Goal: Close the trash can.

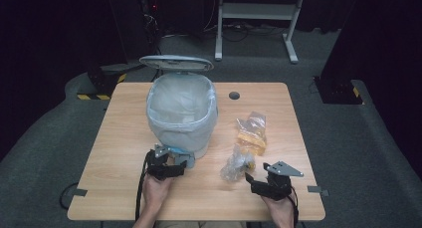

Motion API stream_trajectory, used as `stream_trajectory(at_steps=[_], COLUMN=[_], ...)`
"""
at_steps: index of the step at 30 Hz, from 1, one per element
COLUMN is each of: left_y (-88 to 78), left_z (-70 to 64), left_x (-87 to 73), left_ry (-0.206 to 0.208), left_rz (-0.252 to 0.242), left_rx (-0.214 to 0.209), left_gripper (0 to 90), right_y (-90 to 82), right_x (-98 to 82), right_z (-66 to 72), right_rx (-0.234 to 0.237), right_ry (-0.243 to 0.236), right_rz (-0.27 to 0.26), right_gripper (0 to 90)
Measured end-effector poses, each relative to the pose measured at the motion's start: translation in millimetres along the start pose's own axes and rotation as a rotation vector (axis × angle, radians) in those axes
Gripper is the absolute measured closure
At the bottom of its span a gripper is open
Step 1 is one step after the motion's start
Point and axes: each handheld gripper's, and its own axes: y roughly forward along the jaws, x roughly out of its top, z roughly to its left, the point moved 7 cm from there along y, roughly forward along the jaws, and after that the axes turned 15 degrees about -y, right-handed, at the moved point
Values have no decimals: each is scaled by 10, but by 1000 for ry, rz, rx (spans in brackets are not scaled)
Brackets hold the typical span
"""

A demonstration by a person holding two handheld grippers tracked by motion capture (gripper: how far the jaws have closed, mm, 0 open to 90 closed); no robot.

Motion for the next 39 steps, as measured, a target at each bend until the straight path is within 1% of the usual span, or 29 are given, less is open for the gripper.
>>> stream_trajectory(at_steps=[3, 8, 11, 14, 19, 22, 23, 26, 28, 32, 36, 37, 38, 39], left_y=[-2, 0, -1, 0, -2, -4, -5, -6, -5, 0, -6, -6, -4, -5], left_z=[0, 0, 0, 0, 0, 1, -3, 8, 1, 1, 1, 7, 1, 8], left_x=[-2, 0, 0, 0, -2, -3, -8, 4, -4, 0, -5, 1, -4, 5], left_ry=[-2, 0, 0, 0, -2, -3, -8, 3, -3, 0, -4, 2, -3, 4], left_rz=[2, 0, 0, 0, 2, 3, 6, -3, 4, 0, 5, -1, 3, -4], left_rx=[1, 0, 0, 0, 1, 3, 1, 8, 3, 0, 4, 9, 3, 8], left_gripper=[57, 57, 57, 57, 57, 57, 57, 57, 57, 57, 57, 57, 57, 57], right_y=[28, 99, 132, 165, 222, 248, 279, 320, 340, 380, 478, 499, 522, 545], right_x=[84, 153, 207, 253, 310, 331, 350, 376, 393, 397, 352, 337, 319, 304], right_z=[24, 55, 74, 89, 121, 139, 148, 159, 168, 172, 165, 164, 162, 160], right_rx=[15, 38, 48, 57, 77, 81, 86, 93, 94, 100, 105, 106, 104, 103], right_ry=[-7, -22, -33, -29, -39, -44, -49, -56, -59, -58, -56, -57, -58, -60], right_rz=[-18, -12, -20, -28, -29, -28, -30, -30, -30, -23, 5, 11, 22, 30], right_gripper=[192, 167, 157, 148, 146, 146, 145, 145, 145, 145, 147, 148, 148, 150])
